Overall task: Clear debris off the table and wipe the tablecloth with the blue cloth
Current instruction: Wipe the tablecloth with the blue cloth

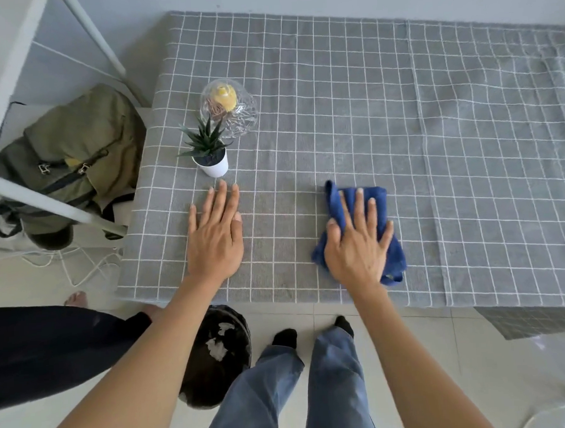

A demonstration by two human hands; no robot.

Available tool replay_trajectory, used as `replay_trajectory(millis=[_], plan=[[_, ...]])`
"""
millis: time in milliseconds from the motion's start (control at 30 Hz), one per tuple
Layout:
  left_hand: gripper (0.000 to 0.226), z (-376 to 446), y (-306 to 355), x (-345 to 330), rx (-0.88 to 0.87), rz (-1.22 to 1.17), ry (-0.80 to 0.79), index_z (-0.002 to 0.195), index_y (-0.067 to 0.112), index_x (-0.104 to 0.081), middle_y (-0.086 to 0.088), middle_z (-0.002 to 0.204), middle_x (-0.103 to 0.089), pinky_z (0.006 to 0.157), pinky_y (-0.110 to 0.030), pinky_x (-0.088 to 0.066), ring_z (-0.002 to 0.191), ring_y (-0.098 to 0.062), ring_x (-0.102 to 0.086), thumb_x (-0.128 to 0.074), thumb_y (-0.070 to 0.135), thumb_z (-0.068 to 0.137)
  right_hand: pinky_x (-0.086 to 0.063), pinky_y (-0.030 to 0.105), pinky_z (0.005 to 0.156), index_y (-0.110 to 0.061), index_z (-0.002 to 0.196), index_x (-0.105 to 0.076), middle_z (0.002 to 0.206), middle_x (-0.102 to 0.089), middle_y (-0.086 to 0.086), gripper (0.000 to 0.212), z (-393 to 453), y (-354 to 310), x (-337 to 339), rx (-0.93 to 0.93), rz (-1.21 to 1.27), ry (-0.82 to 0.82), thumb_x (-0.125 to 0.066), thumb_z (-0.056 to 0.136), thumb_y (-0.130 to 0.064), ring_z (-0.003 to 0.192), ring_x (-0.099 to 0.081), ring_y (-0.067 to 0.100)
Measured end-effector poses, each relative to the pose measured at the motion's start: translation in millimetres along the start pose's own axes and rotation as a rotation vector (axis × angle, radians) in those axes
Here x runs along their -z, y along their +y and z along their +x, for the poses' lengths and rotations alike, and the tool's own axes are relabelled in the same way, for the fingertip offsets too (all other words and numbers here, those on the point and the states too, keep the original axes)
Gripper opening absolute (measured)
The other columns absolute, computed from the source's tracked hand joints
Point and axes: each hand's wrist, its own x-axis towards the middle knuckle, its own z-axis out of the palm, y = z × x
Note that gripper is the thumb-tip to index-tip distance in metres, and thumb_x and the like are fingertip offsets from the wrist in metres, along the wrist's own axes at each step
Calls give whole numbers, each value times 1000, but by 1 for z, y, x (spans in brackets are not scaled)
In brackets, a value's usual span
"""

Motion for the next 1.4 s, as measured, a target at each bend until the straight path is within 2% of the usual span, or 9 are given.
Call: replay_trajectory(millis=[100,167,333,433,633,767,1000,1200,1400], plan=[[55,-1,1,-1,1,-2,4,153,26,-5,5,160,0,119,-45,1,147,-13,2,-7,35,99,6,53,116,-28,151,-5,160,4,-9,59,19,3,7,-129,47,17,-25,97,-38,146,8,13],[55,-2,2,0,10,0,14,153,25,-5,4,160,-1,119,-45,0,147,-13,1,-7,36,99,6,55,115,-31,151,-8,160,4,-8,58,25,-11,6,-133,68,18,-25,96,-38,146,8,13],[54,-3,4,1,18,-8,24,153,26,-8,5,160,-4,119,-45,-1,147,-12,-1,-9,35,99,7,54,114,-36,150,-6,160,1,-10,57,19,-74,-10,229,38,-51,-25,97,-39,146,6,12],[55,-2,4,3,14,-16,26,152,25,-11,5,160,-6,119,-45,-2,147,-13,-2,-9,35,99,6,53,116,-35,150,-4,160,1,-10,56,22,-74,-15,299,-14,-54,-22,98,-40,146,5,12],[54,-1,2,1,18,-11,7,153,26,-7,6,160,0,119,-46,0,147,-12,2,-7,35,100,7,54,115,-25,151,-13,160,1,-7,57,64,-23,10,-71,17,8,-22,97,-38,146,6,14],[54,-2,4,2,19,-2,3,153,25,-7,6,160,-1,119,-46,-1,147,-13,1,-7,35,99,7,54,115,-30,151,-11,160,5,-7,56,56,-45,3,-25,35,18,-23,97,-37,146,7,14],[54,-3,4,3,23,-2,11,153,26,-10,7,160,-4,119,-46,-2,147,-11,-1,-11,35,99,8,51,115,-36,151,-5,160,2,-10,56,32,-70,-12,264,-16,-49,-24,98,-39,146,6,12],[55,-1,2,2,16,1,-6,153,25,-7,6,160,-2,119,-44,2,147,-12,1,-6,36,99,6,51,116,-27,151,-6,160,2,-6,58,55,-16,9,-1,10,1,-23,97,-38,146,7,13],[59,14,25,2,15,-82,-26,152,22,-4,5,159,1,118,-38,9,146,-11,6,0,39,96,7,51,116,-27,151,-8,160,5,-7,57,55,-13,10,2,27,-1,-22,97,-39,146,9,12]])
